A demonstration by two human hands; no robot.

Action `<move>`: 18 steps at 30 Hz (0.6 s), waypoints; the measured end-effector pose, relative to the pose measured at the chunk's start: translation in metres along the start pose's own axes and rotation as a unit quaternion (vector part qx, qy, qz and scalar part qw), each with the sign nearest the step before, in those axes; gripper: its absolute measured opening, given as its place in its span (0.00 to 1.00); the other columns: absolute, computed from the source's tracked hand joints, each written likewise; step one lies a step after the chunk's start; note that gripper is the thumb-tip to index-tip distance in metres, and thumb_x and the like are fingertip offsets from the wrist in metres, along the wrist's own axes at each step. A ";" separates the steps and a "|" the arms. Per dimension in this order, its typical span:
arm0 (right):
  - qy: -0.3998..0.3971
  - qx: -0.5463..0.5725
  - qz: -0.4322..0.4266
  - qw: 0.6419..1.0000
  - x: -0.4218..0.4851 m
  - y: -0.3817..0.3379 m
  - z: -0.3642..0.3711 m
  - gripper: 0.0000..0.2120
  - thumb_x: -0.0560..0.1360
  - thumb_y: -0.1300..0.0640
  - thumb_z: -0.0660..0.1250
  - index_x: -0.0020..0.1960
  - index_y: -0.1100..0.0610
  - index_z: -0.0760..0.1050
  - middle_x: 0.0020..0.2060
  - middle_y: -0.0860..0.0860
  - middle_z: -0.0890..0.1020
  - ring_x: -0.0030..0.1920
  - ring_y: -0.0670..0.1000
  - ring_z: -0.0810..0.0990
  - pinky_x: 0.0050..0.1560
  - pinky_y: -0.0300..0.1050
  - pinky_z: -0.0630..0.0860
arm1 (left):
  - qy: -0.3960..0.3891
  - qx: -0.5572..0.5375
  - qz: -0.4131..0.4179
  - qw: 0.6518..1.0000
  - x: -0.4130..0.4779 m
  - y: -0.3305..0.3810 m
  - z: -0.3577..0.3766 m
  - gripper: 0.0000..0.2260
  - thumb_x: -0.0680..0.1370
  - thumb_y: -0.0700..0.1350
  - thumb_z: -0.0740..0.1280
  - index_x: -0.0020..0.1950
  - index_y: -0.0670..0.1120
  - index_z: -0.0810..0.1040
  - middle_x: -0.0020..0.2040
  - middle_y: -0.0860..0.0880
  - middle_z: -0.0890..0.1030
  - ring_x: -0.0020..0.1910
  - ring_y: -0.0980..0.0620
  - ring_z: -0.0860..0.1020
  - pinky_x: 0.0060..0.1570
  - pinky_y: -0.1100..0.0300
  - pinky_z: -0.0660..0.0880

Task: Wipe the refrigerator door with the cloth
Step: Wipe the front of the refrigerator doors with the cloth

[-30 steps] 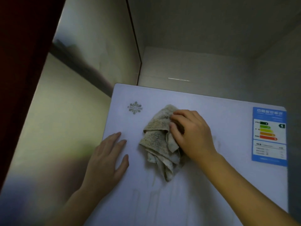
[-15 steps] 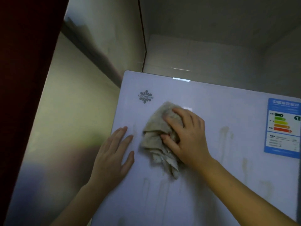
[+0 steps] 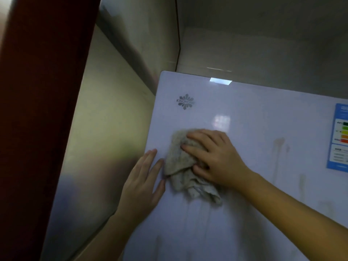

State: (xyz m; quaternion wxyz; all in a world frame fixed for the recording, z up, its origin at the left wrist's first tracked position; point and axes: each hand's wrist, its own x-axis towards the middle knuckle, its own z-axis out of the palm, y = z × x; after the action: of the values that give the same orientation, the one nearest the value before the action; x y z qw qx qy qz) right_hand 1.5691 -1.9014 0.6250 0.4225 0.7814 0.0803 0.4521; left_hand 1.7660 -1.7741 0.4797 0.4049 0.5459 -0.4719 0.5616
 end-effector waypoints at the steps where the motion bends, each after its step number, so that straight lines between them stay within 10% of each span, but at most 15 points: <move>1: -0.005 -0.002 -0.012 1.000 -0.002 0.001 -0.001 0.24 0.72 0.48 0.70 0.67 0.52 0.80 0.68 0.56 0.79 0.66 0.60 0.76 0.63 0.55 0.71 | 0.001 -0.001 -0.001 1.000 0.000 0.000 -0.001 0.22 0.82 0.51 0.63 0.71 0.39 0.76 0.76 0.40 0.71 0.76 0.42 0.69 0.75 0.50 0.67; 8: 0.080 0.000 0.184 0.980 0.028 0.016 -0.008 0.23 0.75 0.51 0.67 0.69 0.54 0.77 0.69 0.59 0.76 0.67 0.62 0.72 0.66 0.54 0.65 | -0.014 -0.006 -0.015 1.000 -0.004 -0.001 -0.001 0.22 0.82 0.50 0.63 0.72 0.40 0.75 0.77 0.41 0.70 0.76 0.42 0.69 0.74 0.49 0.69; 14: -0.017 0.029 -0.056 0.998 0.003 -0.011 0.004 0.20 0.73 0.55 0.70 0.65 0.53 0.81 0.68 0.58 0.78 0.68 0.62 0.76 0.62 0.56 0.72 | -0.011 -0.019 -0.017 1.000 -0.007 -0.002 -0.003 0.21 0.81 0.49 0.64 0.72 0.40 0.75 0.77 0.42 0.69 0.77 0.43 0.69 0.75 0.51 0.67; 18: 0.008 0.013 0.015 1.000 0.005 0.005 -0.004 0.22 0.74 0.52 0.69 0.67 0.53 0.79 0.68 0.57 0.78 0.67 0.62 0.76 0.64 0.55 0.70 | -0.006 -0.015 -0.015 1.000 -0.011 -0.003 -0.003 0.23 0.82 0.50 0.63 0.73 0.40 0.74 0.77 0.41 0.69 0.77 0.43 0.68 0.76 0.53 0.66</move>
State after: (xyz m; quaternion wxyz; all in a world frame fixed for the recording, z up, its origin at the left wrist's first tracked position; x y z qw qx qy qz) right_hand 1.5677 -1.8999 0.6330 0.4046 0.7844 0.0780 0.4637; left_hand 1.7686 -1.7698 0.4688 0.4180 0.5502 -0.4744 0.5454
